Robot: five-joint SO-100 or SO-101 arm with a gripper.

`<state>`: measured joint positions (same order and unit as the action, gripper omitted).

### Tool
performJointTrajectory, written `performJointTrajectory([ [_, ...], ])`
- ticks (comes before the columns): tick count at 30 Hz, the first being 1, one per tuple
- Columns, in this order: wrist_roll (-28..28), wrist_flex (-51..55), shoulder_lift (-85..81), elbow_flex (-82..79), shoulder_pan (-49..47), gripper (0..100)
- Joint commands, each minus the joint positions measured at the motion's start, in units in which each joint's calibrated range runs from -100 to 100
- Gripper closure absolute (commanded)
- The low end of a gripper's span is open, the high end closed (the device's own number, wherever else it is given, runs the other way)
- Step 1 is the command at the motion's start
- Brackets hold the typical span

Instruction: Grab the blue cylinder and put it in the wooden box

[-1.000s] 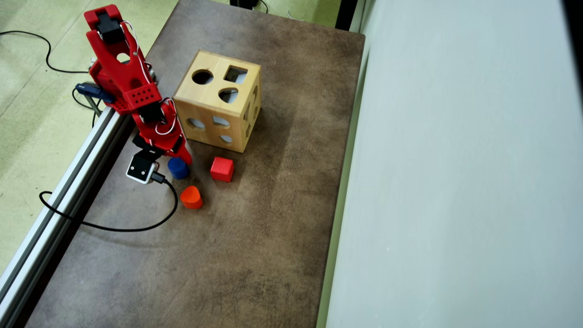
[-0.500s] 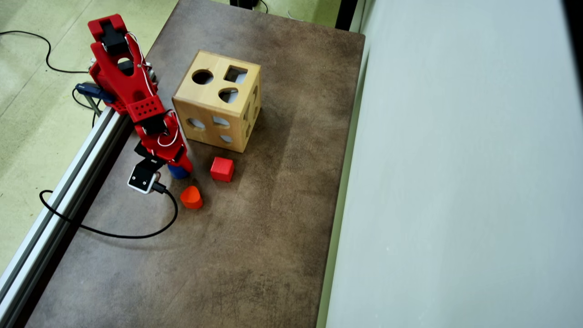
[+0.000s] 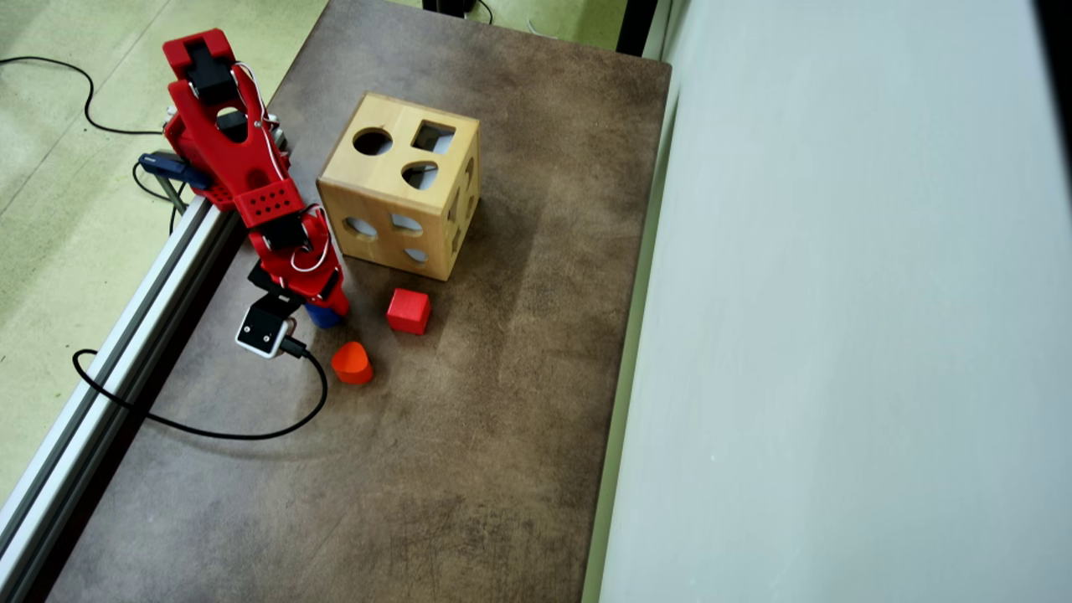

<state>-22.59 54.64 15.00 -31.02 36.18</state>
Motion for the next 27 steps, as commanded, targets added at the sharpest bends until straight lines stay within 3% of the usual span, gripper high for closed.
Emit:
performJointTrajectory([
  [1,0.24,-0.56,-0.27,2.39,-0.60,90],
  [7,0.29,-0.56,-0.18,2.39,-0.89,98],
  [27,0.24,0.49,-1.11,1.95,-0.23,99],
])
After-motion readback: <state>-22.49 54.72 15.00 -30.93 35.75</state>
